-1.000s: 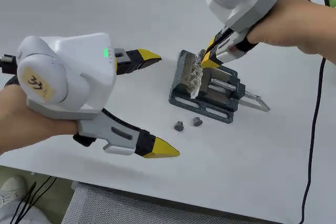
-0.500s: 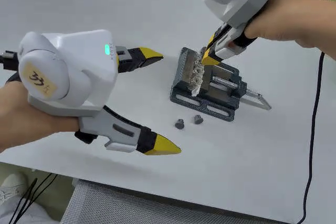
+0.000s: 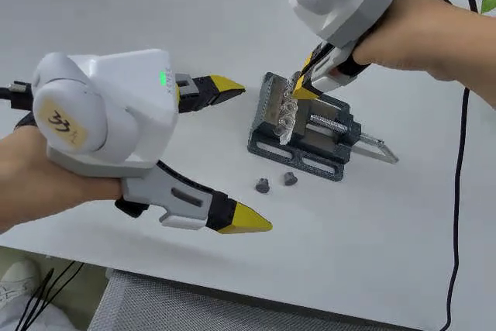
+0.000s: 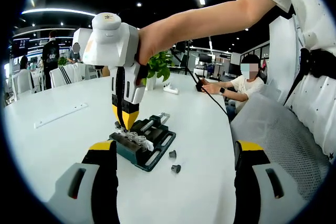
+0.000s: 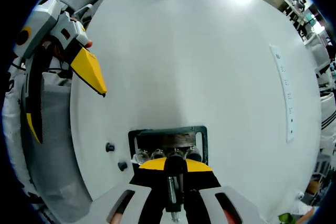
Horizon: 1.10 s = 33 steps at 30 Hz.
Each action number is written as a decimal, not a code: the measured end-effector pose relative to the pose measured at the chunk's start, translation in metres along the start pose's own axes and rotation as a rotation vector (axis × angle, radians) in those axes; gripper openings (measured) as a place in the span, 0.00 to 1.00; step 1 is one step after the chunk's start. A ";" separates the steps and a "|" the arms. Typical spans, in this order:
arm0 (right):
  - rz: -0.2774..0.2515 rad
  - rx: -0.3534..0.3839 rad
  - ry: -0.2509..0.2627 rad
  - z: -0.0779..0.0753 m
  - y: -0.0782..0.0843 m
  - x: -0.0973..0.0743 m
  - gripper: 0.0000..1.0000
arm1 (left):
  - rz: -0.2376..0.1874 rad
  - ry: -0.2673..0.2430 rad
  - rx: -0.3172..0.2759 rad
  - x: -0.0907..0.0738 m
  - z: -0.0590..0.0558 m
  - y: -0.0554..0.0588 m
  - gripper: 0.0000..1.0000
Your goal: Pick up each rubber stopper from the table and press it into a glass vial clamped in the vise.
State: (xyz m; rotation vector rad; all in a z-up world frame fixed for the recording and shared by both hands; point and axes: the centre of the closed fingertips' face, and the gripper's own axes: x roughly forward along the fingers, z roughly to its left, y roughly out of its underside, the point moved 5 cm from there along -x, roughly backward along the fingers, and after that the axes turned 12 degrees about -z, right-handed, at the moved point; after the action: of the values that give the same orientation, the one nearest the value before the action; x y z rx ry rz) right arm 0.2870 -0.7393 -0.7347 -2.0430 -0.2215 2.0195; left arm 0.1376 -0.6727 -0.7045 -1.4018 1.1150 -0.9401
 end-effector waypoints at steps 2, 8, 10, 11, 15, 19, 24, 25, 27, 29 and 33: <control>-0.017 0.002 0.000 -0.001 0.001 0.000 0.06 | 0.000 0.004 0.001 0.000 -0.001 -0.001 0.92; -0.046 0.008 -0.003 0.001 0.002 0.000 0.07 | 0.002 -0.003 -0.002 -0.002 -0.001 -0.001 0.92; -0.051 0.015 -0.006 0.001 0.000 0.000 0.07 | 0.003 -0.003 -0.001 -0.002 -0.001 -0.001 0.92; -0.053 0.017 -0.006 0.002 0.000 0.000 0.07 | 0.003 -0.003 -0.001 -0.002 -0.001 -0.001 0.92; -0.063 0.016 -0.005 0.002 0.001 0.000 0.07 | 0.000 -0.006 -0.005 -0.002 -0.001 -0.001 0.92; -0.070 0.019 -0.003 0.000 0.001 0.000 0.07 | 0.001 -0.003 -0.005 -0.001 -0.001 -0.001 0.92; -0.082 0.032 -0.003 0.001 0.002 0.000 0.08 | 0.000 -0.002 -0.004 -0.001 -0.001 -0.001 0.91; -0.083 0.033 -0.002 0.002 0.002 -0.001 0.09 | -0.001 -0.002 -0.005 -0.001 -0.001 -0.001 0.91; -0.086 0.033 0.003 0.002 0.003 -0.003 0.09 | -0.002 -0.002 -0.004 -0.002 -0.001 -0.001 0.91; -0.091 0.033 0.003 0.001 0.002 -0.005 0.07 | 0.001 -0.004 -0.004 -0.002 -0.001 -0.001 0.91; -0.115 0.047 0.010 0.000 0.002 -0.014 0.05 | 0.004 -0.005 -0.004 -0.002 0.000 0.000 0.91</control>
State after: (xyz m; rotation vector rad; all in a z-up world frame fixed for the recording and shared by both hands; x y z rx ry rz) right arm 0.2862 -0.7453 -0.7221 -1.9650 -0.2808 1.9275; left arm 0.1365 -0.6704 -0.7048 -1.4037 1.1161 -0.9320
